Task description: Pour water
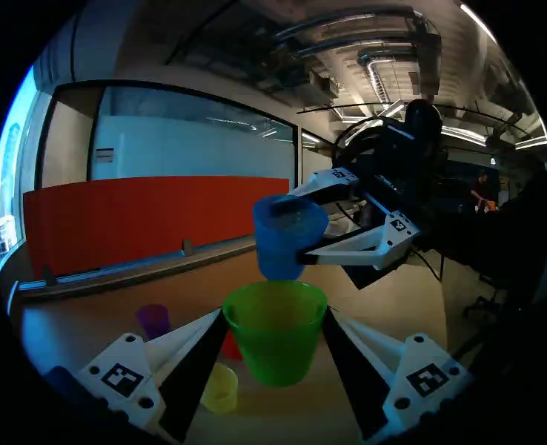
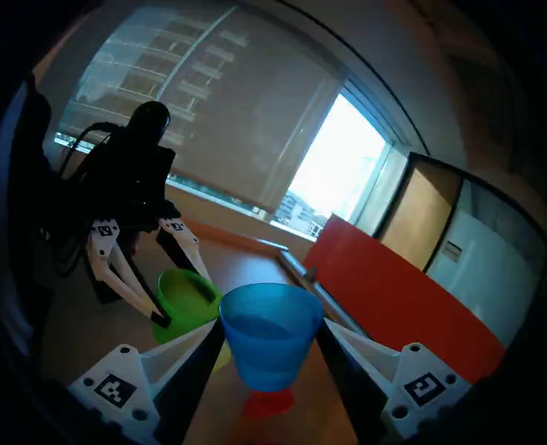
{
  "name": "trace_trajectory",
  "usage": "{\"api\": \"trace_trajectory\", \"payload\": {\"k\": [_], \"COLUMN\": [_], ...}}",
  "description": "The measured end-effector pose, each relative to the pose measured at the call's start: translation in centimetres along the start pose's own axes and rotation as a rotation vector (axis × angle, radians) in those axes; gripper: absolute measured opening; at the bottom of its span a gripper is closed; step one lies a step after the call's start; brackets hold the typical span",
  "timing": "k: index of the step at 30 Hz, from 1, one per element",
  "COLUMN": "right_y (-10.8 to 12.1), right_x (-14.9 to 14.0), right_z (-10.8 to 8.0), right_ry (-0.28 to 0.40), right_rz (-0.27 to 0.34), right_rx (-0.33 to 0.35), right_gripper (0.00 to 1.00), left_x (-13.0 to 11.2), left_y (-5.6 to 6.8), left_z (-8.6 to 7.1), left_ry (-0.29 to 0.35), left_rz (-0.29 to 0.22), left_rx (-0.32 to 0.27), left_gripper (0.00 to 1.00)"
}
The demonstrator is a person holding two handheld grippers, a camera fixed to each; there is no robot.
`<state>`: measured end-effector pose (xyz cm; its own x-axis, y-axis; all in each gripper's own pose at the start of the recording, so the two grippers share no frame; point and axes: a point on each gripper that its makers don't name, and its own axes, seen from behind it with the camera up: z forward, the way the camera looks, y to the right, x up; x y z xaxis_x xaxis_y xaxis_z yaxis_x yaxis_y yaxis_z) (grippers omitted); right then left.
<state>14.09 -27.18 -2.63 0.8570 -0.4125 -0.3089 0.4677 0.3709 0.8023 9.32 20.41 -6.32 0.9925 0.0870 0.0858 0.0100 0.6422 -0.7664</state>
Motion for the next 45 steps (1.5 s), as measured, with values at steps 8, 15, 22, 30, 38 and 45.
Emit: {"api": "trace_trajectory", "payload": {"k": [8, 15, 22, 30, 38, 45], "right_y": [0.2, 0.5, 0.8, 0.7, 1.2, 1.3], "right_x": [0.5, 0.9, 1.8, 2.3, 2.6, 3.0], "right_z": [0.6, 1.2, 1.5, 1.9, 2.3, 2.3], "right_ry": [-0.004, -0.018, -0.019, -0.032, -0.052, -0.061], "right_rz": [-0.073, -0.142, -0.206, -0.288, -0.359, -0.411], "right_rx": [0.03, 0.045, 0.048, 0.051, 0.043, 0.051], "right_gripper": [0.89, 0.89, 0.89, 0.89, 0.89, 0.89], "left_x": [-0.4, -0.4, -0.1, 0.2, 0.4, 0.5], "left_y": [-0.1, -0.1, 0.0, 0.1, 0.3, 0.5], "left_z": [0.5, 0.8, 0.9, 0.9, 0.8, 0.8], "left_ry": [-0.007, -0.008, -0.003, 0.002, 0.004, 0.007], "left_rz": [0.004, 0.004, 0.007, 0.012, 0.018, 0.022], "left_rx": [-0.006, -0.011, -0.017, -0.018, -0.022, -0.026], "left_gripper": [0.87, 0.88, 0.88, 0.87, 0.87, 0.87]}}
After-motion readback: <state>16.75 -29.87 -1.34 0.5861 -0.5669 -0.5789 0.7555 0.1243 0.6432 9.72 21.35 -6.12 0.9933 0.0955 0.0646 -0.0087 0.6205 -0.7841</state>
